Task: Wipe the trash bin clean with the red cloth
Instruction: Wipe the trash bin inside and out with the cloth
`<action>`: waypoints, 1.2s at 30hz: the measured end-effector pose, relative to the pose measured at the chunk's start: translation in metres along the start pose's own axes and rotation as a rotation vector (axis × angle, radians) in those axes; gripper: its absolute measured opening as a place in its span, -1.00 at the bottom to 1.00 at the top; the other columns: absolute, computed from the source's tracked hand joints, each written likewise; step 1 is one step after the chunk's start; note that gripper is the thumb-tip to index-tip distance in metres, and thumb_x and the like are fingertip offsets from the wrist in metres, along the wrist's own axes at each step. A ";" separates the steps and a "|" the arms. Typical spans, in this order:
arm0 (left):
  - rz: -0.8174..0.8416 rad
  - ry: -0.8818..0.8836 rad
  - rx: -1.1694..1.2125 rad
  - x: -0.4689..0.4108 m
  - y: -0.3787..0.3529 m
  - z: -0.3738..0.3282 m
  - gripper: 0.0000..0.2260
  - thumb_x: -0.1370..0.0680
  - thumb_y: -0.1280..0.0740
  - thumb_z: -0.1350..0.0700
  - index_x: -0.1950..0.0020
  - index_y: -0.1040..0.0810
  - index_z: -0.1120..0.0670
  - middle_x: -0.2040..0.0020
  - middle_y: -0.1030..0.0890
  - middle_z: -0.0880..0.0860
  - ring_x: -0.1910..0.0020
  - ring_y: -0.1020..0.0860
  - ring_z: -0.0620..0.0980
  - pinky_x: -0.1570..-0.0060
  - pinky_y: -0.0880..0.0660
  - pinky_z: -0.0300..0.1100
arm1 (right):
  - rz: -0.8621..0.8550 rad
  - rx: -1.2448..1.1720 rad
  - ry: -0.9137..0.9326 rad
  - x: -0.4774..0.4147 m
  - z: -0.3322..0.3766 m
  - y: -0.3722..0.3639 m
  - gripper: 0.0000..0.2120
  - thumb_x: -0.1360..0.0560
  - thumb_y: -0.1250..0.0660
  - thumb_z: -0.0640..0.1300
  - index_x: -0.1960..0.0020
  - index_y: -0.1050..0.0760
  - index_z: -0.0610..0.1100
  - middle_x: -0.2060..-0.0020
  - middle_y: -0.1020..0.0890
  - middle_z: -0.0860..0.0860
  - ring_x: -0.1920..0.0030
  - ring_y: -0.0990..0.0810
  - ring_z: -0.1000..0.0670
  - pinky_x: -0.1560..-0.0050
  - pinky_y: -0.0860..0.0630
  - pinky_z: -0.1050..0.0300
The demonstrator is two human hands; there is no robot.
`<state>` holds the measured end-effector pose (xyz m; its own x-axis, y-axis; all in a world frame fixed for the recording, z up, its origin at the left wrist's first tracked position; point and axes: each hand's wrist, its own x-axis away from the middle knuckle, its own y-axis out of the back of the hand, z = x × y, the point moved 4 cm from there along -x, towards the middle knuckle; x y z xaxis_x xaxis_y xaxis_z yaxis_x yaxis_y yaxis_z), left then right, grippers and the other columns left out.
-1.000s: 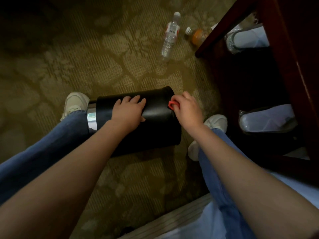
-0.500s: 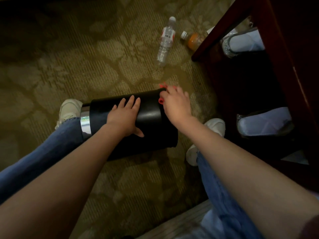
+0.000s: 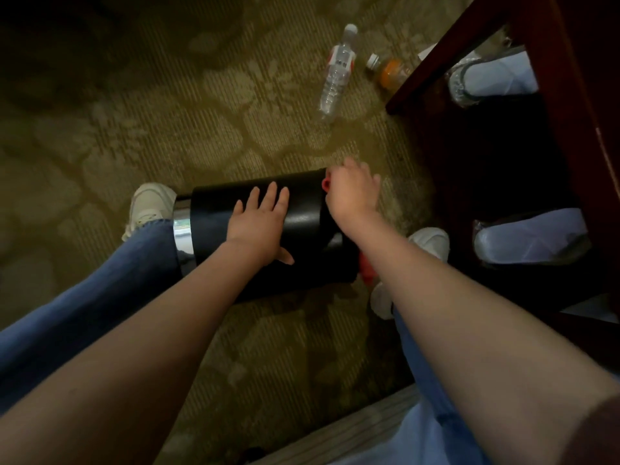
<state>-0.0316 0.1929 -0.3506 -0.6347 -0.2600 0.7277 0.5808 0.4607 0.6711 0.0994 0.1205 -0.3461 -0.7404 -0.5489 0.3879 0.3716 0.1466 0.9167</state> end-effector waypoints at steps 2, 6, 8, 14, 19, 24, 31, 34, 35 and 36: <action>0.008 0.002 0.025 -0.002 0.002 0.003 0.08 -0.34 -0.49 -0.14 -0.54 0.24 0.05 -0.56 0.19 0.06 -0.54 0.13 0.13 -0.48 0.03 0.10 | 0.051 0.010 -0.009 -0.013 0.003 -0.002 -0.73 -0.53 -0.24 -0.18 -0.21 -0.52 -0.07 -0.22 -0.47 -0.06 -0.27 -0.37 -0.12 -0.21 -0.30 -0.07; 0.001 -0.009 0.040 -0.003 0.002 0.004 0.09 -0.32 -0.50 -0.14 -0.54 0.22 0.04 -0.57 0.18 0.05 -0.54 0.13 0.12 -0.48 0.02 0.09 | -0.039 -0.077 0.098 0.016 -0.015 -0.007 -0.73 -0.53 -0.19 -0.21 -0.19 -0.52 -0.05 -0.20 -0.47 -0.05 -0.19 -0.38 -0.13 -0.15 -0.30 -0.06; 0.001 -0.015 0.060 -0.003 0.005 0.006 0.09 -0.31 -0.51 -0.13 -0.55 0.21 0.03 -0.57 0.16 0.05 -0.54 0.12 0.12 -0.48 0.01 0.10 | -0.100 -0.133 0.161 0.046 -0.025 -0.011 -0.76 -0.50 -0.23 -0.22 -0.12 -0.54 -0.06 -0.12 -0.51 -0.05 -0.10 -0.42 -0.14 -0.08 -0.34 -0.07; -0.031 -0.027 0.060 -0.004 0.003 0.005 0.07 -0.32 -0.50 -0.14 -0.55 0.20 0.03 -0.57 0.15 0.06 -0.54 0.11 0.12 -0.47 0.02 0.11 | -0.114 -0.105 0.207 0.104 -0.046 -0.036 -0.77 -0.41 -0.36 -0.28 -0.05 -0.58 -0.11 0.05 -0.56 -0.04 0.06 -0.51 -0.11 0.06 -0.40 -0.06; -0.024 -0.019 0.067 -0.006 0.002 0.004 0.08 -0.33 -0.50 -0.14 -0.55 0.21 0.03 -0.57 0.16 0.06 -0.54 0.12 0.13 -0.48 0.03 0.11 | -0.209 -0.082 0.119 0.070 -0.029 -0.015 -0.80 -0.47 -0.28 -0.22 -0.08 -0.55 -0.09 0.01 -0.54 -0.06 -0.01 -0.49 -0.12 0.01 -0.35 -0.03; -0.022 -0.002 0.035 -0.005 -0.002 0.003 0.08 -0.33 -0.50 -0.15 -0.55 0.22 0.02 -0.57 0.17 0.05 -0.54 0.12 0.12 -0.48 0.03 0.09 | -0.028 -0.003 -0.016 -0.011 0.002 -0.001 -0.75 -0.54 -0.20 -0.23 -0.18 -0.52 -0.13 -0.19 -0.48 -0.08 -0.25 -0.39 -0.14 -0.18 -0.33 -0.06; -0.008 -0.018 0.069 -0.006 0.004 0.008 0.09 -0.30 -0.52 -0.15 -0.55 0.19 0.00 -0.57 0.14 0.04 -0.54 0.11 0.10 -0.47 0.01 0.08 | -0.200 -0.111 0.185 0.024 -0.014 -0.013 -0.77 -0.50 -0.22 -0.23 -0.09 -0.55 -0.08 -0.07 -0.53 -0.05 -0.12 -0.40 -0.17 -0.07 -0.40 -0.09; -0.019 -0.015 0.093 -0.011 0.009 0.013 0.10 -0.27 -0.53 -0.16 -0.55 0.16 -0.01 -0.57 0.12 0.03 -0.54 0.09 0.10 -0.46 -0.01 0.10 | -0.251 -0.207 0.269 0.073 -0.030 -0.027 -0.79 -0.43 -0.27 -0.25 -0.02 -0.57 -0.10 0.01 -0.58 -0.02 -0.03 -0.41 -0.14 0.04 -0.42 -0.06; -0.025 -0.016 0.095 -0.011 0.009 0.013 0.11 -0.27 -0.53 -0.16 -0.55 0.16 -0.01 -0.57 0.11 0.03 -0.54 0.08 0.10 -0.46 -0.01 0.10 | -0.252 -0.191 0.289 0.086 -0.034 -0.033 -0.79 -0.40 -0.27 -0.24 -0.01 -0.58 -0.10 0.04 -0.58 -0.01 0.01 -0.39 -0.12 0.08 -0.44 -0.06; -0.029 -0.020 0.093 -0.011 0.008 0.012 0.10 -0.27 -0.53 -0.17 -0.55 0.16 0.00 -0.57 0.11 0.04 -0.54 0.08 0.10 -0.46 -0.01 0.10 | -0.245 -0.155 0.304 0.095 -0.038 -0.039 -0.79 -0.39 -0.29 -0.24 0.00 -0.58 -0.09 0.06 -0.59 -0.01 0.04 -0.36 -0.09 0.12 -0.44 -0.06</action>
<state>-0.0264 0.2097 -0.3548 -0.6612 -0.2578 0.7045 0.5128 0.5301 0.6753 0.0356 0.0316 -0.3485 -0.6272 -0.7733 0.0932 0.3018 -0.1310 0.9443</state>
